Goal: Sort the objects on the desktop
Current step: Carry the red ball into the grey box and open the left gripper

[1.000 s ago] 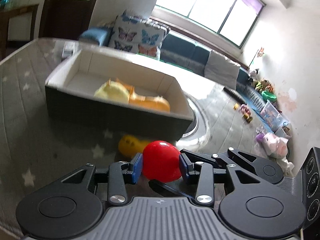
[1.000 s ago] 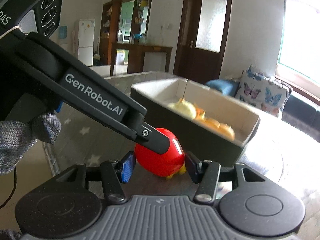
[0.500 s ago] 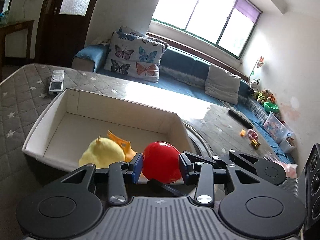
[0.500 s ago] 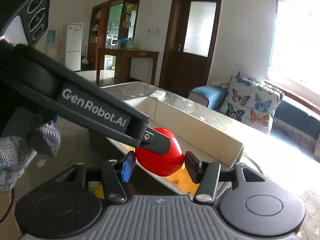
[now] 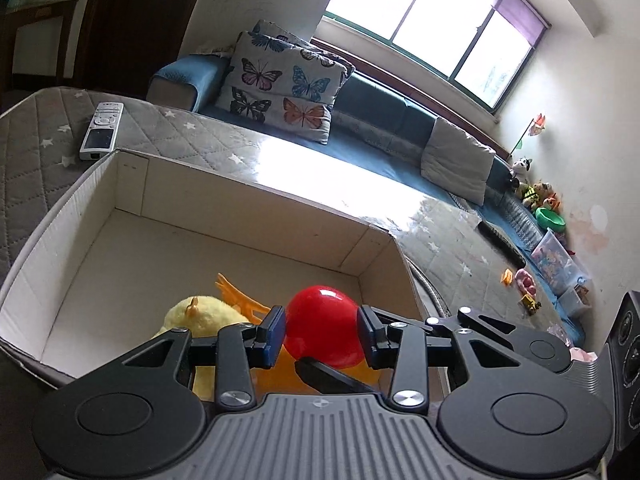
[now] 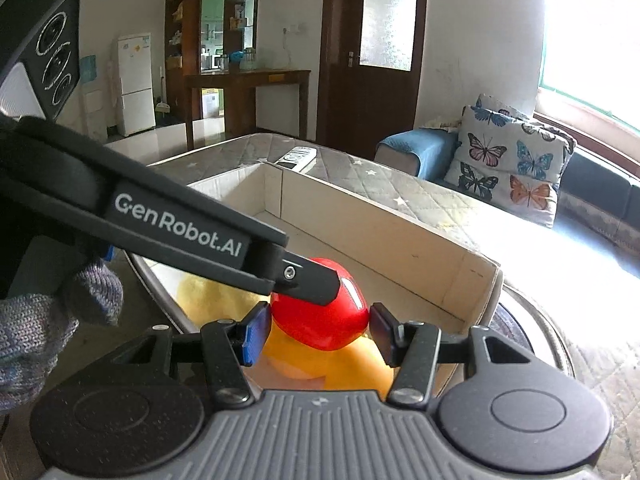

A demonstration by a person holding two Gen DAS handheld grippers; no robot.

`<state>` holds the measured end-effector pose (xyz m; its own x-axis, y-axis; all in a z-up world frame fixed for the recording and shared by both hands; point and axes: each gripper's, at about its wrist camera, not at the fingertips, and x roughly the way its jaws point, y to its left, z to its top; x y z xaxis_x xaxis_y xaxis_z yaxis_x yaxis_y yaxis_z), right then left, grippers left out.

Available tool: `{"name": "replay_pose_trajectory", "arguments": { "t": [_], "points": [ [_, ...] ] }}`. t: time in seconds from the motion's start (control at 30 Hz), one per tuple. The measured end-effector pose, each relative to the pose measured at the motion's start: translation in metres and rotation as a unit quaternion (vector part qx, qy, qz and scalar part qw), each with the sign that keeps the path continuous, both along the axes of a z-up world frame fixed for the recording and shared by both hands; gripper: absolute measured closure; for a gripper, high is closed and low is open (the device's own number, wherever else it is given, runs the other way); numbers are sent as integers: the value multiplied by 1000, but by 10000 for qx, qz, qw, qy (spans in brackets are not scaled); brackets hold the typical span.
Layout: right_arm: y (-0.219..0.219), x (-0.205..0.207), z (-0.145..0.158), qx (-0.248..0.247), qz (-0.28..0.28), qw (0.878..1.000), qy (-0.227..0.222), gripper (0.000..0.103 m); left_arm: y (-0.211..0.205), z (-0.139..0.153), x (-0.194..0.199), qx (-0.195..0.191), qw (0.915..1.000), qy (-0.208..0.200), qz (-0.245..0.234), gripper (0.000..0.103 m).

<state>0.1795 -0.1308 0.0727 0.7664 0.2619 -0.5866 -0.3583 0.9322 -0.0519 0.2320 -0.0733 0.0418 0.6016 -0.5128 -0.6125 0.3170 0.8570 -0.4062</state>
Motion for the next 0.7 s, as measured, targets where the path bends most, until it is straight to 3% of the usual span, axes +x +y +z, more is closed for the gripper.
{"name": "replay_pose_trajectory", "arguments": {
  "t": [0.7],
  "points": [
    [-15, -16, 1, 165, -160, 9997, -89, 48, 6, 0, -16, -72, 9999, 79, 73, 62]
  ]
}}
